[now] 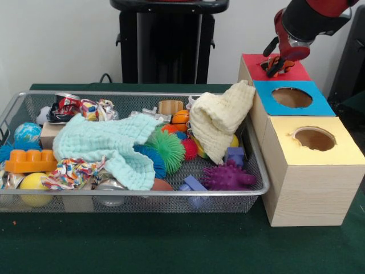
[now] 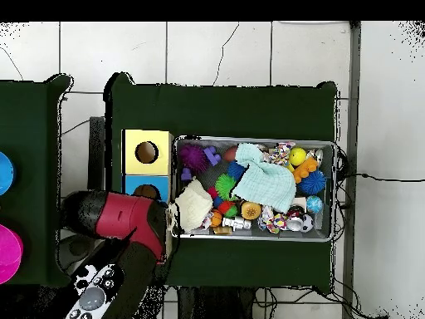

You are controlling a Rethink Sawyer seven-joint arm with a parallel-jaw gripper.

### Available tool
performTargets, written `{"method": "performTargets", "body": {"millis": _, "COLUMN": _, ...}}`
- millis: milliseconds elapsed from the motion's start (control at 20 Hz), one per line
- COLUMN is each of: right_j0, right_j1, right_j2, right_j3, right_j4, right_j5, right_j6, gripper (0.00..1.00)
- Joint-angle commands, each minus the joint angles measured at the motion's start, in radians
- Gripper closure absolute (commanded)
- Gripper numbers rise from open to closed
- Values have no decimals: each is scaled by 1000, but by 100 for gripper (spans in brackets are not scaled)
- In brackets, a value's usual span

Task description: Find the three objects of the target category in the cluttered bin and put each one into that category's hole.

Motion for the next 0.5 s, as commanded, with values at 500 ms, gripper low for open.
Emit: {"method": "performTargets", "body": {"millis": 500, "right_j0": -4, "right_j1": 157, "right_j2": -183, "right_j3": -283, "right_j4": -266, "right_j5": 169, "right_j6": 104, "gripper": 0}}
